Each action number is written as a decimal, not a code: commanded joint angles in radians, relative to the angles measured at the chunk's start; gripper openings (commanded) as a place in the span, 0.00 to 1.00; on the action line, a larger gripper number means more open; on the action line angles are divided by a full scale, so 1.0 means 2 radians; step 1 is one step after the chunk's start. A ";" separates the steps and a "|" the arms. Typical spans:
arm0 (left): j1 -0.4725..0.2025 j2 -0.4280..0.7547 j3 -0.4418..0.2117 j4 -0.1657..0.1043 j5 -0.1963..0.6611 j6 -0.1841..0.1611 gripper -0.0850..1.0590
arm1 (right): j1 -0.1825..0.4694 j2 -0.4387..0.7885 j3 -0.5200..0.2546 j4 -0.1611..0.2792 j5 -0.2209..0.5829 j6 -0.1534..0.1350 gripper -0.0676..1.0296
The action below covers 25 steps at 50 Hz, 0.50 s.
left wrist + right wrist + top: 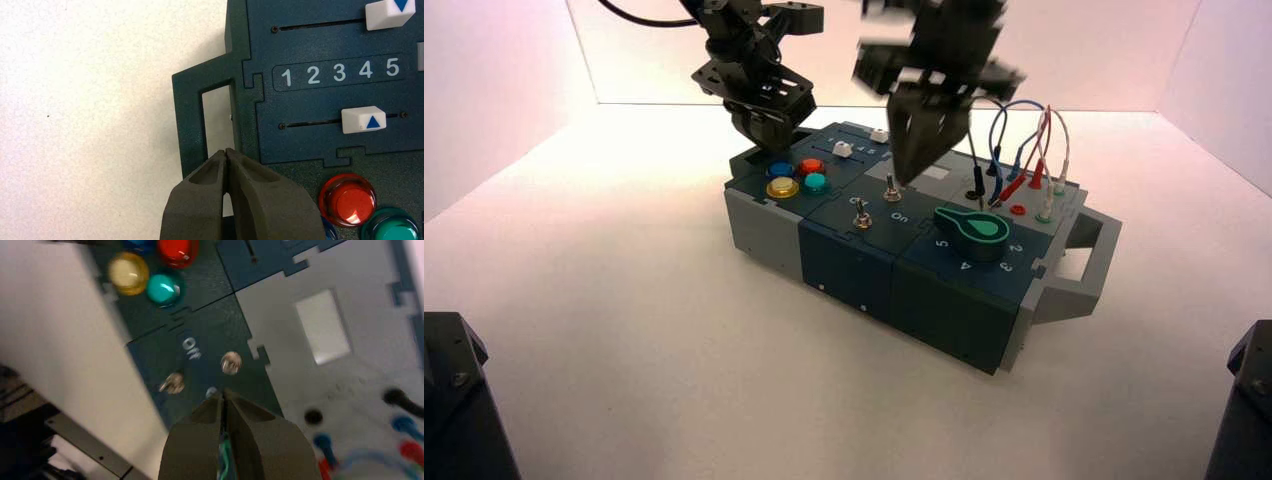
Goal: Flip the top switch off with the right gripper.
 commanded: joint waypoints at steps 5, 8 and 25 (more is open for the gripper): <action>-0.021 -0.004 0.023 -0.002 0.005 0.008 0.05 | 0.002 -0.087 0.004 0.007 0.035 0.005 0.04; -0.021 -0.015 0.028 -0.002 0.007 0.008 0.05 | 0.004 -0.107 0.008 0.013 0.058 0.006 0.04; -0.021 -0.040 0.044 -0.002 0.004 0.008 0.05 | 0.033 -0.141 0.062 0.023 0.074 0.008 0.04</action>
